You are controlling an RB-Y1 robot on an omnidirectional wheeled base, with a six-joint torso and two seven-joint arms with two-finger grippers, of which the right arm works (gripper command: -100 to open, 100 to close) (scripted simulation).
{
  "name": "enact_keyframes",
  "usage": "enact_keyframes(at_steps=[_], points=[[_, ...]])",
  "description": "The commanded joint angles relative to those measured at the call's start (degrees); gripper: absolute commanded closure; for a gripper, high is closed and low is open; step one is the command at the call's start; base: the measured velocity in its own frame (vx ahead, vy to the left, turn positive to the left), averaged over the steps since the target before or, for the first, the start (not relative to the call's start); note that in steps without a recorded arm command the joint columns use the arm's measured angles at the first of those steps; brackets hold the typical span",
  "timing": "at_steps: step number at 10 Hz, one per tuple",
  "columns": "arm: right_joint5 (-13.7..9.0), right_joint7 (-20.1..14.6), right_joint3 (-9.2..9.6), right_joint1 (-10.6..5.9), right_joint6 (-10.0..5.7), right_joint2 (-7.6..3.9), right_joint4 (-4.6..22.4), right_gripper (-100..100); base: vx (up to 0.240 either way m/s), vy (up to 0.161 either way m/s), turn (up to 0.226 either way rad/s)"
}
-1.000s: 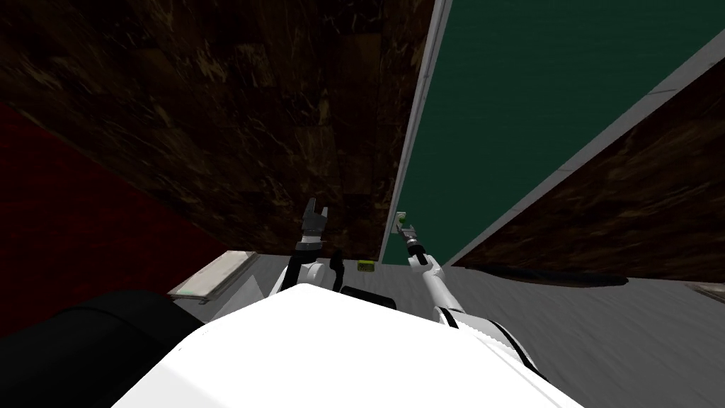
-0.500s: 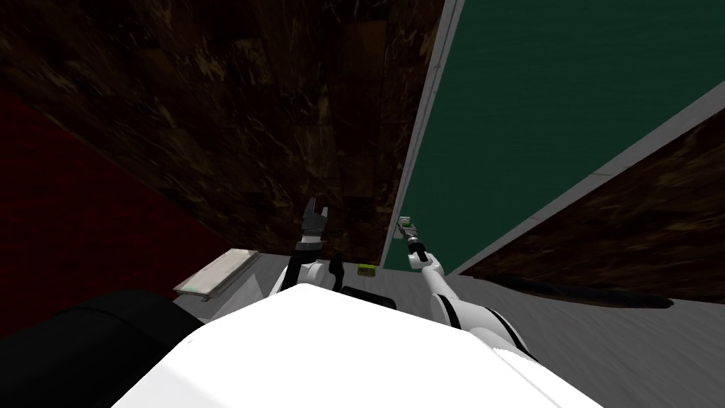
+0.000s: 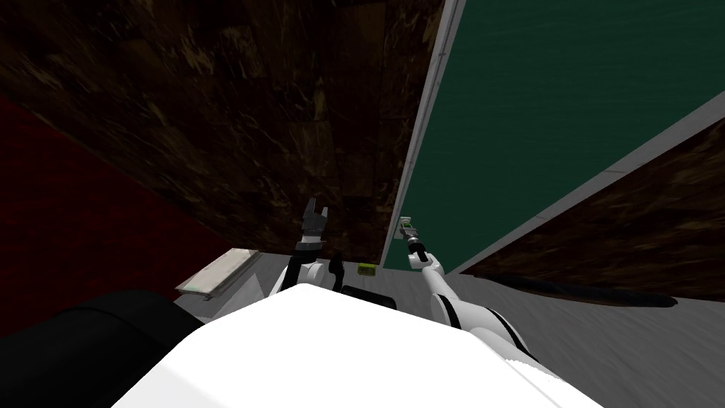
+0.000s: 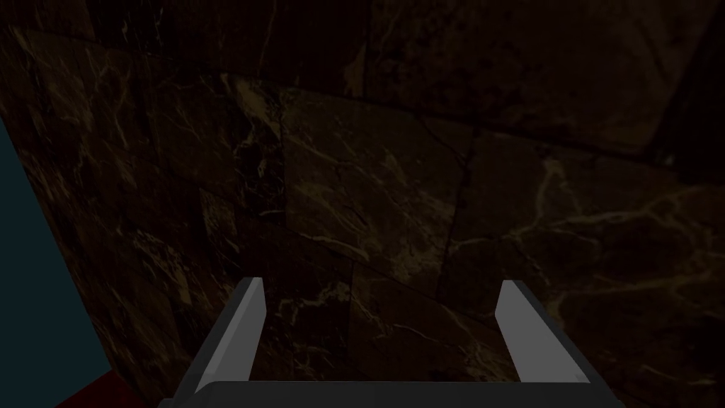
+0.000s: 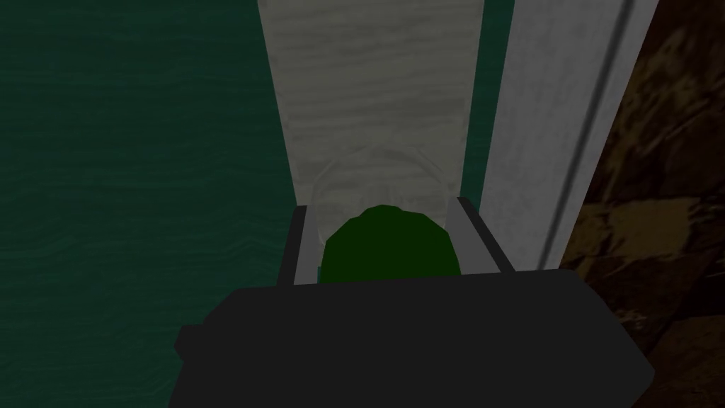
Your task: Pull the door open
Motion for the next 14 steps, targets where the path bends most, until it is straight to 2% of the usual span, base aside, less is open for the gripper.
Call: enact_keyframes(at_steps=[1,2,4,8,14], points=[[0.0,0.0,0.01,-0.04,-0.09,0.06,-0.1,100,-0.006,-0.001,0.0],[0.0,0.0,0.01,-0.04,-0.09,0.06,-0.1,100,0.0,0.0,0.0],[-1.2,-3.3,0.1,0.25,0.14,-0.19,-0.2,100,-0.038,-0.021,0.085],[-2.4,-6.8,0.2,0.46,0.25,-0.41,-0.4,100,-0.038,-0.018,0.05],[-5.0,-14.5,0.4,0.9,0.5,-0.88,-0.9,100,-0.038,-0.02,0.066]])
